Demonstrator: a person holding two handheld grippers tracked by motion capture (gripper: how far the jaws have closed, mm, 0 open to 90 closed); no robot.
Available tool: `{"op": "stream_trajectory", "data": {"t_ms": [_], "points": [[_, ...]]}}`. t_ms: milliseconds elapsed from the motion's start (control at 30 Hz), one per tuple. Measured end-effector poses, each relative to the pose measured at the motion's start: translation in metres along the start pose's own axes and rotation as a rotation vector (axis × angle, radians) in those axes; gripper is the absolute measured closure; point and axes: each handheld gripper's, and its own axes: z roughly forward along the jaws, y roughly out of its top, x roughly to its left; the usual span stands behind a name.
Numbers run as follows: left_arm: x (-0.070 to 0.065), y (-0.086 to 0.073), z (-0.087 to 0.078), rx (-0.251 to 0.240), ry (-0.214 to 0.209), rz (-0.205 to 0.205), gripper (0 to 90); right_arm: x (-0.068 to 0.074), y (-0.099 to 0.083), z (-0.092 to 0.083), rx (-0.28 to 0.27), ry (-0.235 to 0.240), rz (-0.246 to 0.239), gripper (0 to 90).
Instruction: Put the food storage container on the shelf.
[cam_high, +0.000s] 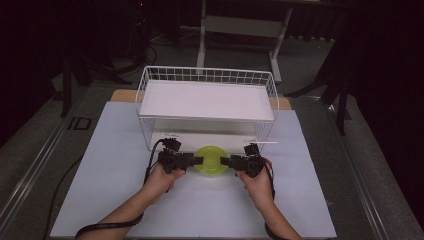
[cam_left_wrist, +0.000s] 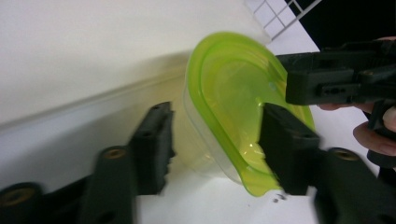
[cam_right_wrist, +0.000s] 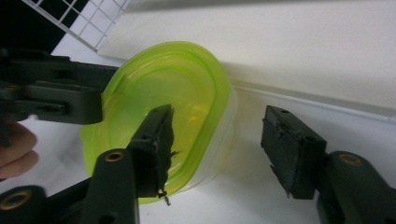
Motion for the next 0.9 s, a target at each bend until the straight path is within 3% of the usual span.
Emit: {"op": "stream_trajectory", "data": {"t_ms": [100, 167, 200, 333, 467, 567, 667, 733, 800, 900], "points": [[0.000, -0.001, 0.000, -0.002, -0.015, -0.005, 56.4, 0.001, 0.001, -0.003, 0.010, 0.002, 0.011, 62.4], [0.000, 0.000, -0.002, 0.002, -0.015, -0.005, 61.2, 0.001, 0.000, -0.003, 0.018, 0.019, 0.019, 68.6], [-0.001, -0.001, -0.002, 0.010, -0.022, 0.003, 65.0, 0.000, -0.001, -0.004, 0.020, 0.021, 0.026, 69.3], [-0.004, -0.004, -0.005, 0.029, -0.028, 0.013, 66.5, 0.001, -0.003, -0.006, 0.029, 0.036, 0.028, 72.6], [-0.011, -0.008, -0.007, 0.025, -0.008, 0.008, 68.6, 0.002, -0.005, -0.008, 0.031, 0.046, 0.037, 74.8], [-0.014, -0.012, -0.010, 0.007, -0.007, -0.023, 72.1, 0.005, -0.007, -0.010, 0.032, 0.051, 0.040, 76.3], [-0.023, -0.016, -0.015, -0.003, 0.025, -0.006, 77.9, 0.007, -0.010, -0.014, 0.028, 0.043, 0.050, 79.7], [-0.026, -0.015, -0.017, -0.014, 0.042, -0.019, 81.5, 0.013, -0.012, -0.015, 0.036, 0.011, -0.006, 79.7], [-0.026, -0.013, -0.020, -0.032, 0.040, 0.002, 82.1, 0.015, -0.012, -0.016, 0.025, 0.023, 0.011, 79.9], [-0.025, -0.010, -0.024, -0.055, 0.039, 0.024, 82.2, 0.019, -0.010, -0.018, 0.003, 0.020, -0.001, 79.9]]}}
